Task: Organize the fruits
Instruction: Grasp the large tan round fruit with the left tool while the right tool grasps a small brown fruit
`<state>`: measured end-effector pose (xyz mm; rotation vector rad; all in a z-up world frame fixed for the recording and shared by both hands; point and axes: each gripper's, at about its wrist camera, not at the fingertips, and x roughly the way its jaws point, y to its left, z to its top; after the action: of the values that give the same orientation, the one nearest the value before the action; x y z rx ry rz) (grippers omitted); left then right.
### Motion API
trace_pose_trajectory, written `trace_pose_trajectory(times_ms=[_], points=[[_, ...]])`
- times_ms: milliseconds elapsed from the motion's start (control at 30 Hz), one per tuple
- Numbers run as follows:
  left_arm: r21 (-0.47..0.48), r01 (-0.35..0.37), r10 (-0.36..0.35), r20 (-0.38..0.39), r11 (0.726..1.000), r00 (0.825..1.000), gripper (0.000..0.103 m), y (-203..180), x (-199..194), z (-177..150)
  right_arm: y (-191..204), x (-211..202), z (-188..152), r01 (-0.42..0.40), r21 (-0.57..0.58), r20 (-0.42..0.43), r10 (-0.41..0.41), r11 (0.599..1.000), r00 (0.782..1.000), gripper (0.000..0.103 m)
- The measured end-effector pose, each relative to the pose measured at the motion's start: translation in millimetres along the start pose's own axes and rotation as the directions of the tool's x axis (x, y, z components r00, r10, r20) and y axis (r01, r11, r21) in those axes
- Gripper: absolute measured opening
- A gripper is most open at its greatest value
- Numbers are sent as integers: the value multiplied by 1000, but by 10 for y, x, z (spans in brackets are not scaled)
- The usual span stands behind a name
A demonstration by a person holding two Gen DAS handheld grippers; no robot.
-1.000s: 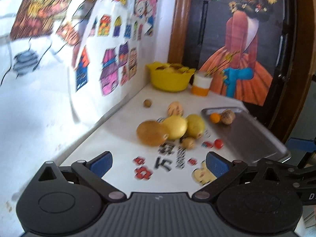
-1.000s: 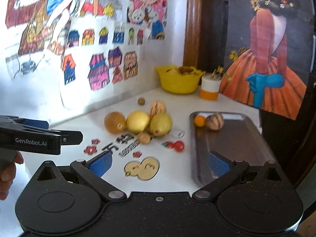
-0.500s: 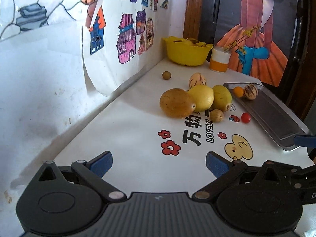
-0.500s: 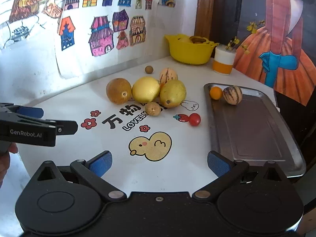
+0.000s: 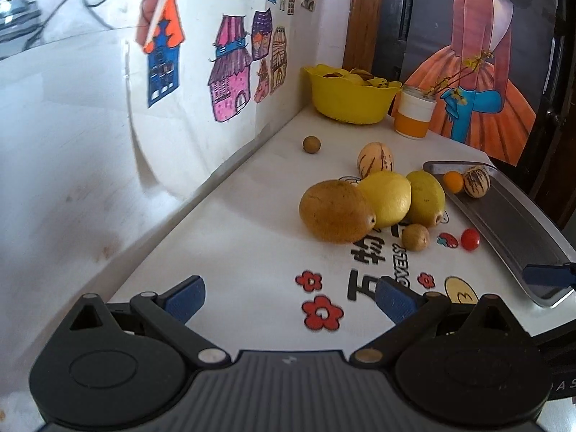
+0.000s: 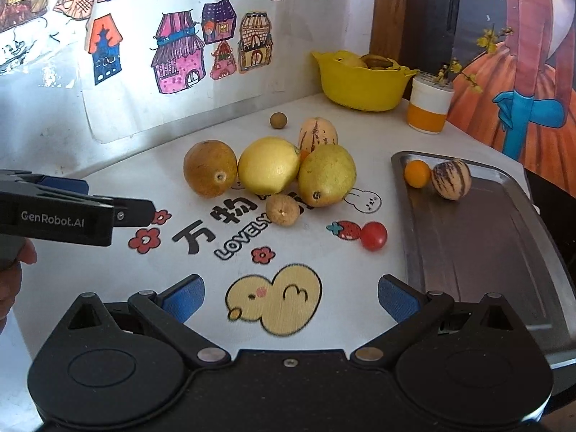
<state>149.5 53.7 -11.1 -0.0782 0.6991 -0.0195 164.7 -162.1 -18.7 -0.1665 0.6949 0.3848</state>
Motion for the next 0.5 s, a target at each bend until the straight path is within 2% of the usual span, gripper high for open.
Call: trace_pose_trajectory(times_ms=[167,333,500], points=[[18,7,-8,19,1000,1000,103,-47,163,130,-28,155,100,-28,-6,13,28,1000,1000,99],[46,20,-22,29,999,999,103,-94,374,266,-37,346,197,-40,-14,12,40,999,999,87],[75,64,-65,16,995,998,103,-145,558,373,-37,500,242,-37,-11,5,37,999,999,77]])
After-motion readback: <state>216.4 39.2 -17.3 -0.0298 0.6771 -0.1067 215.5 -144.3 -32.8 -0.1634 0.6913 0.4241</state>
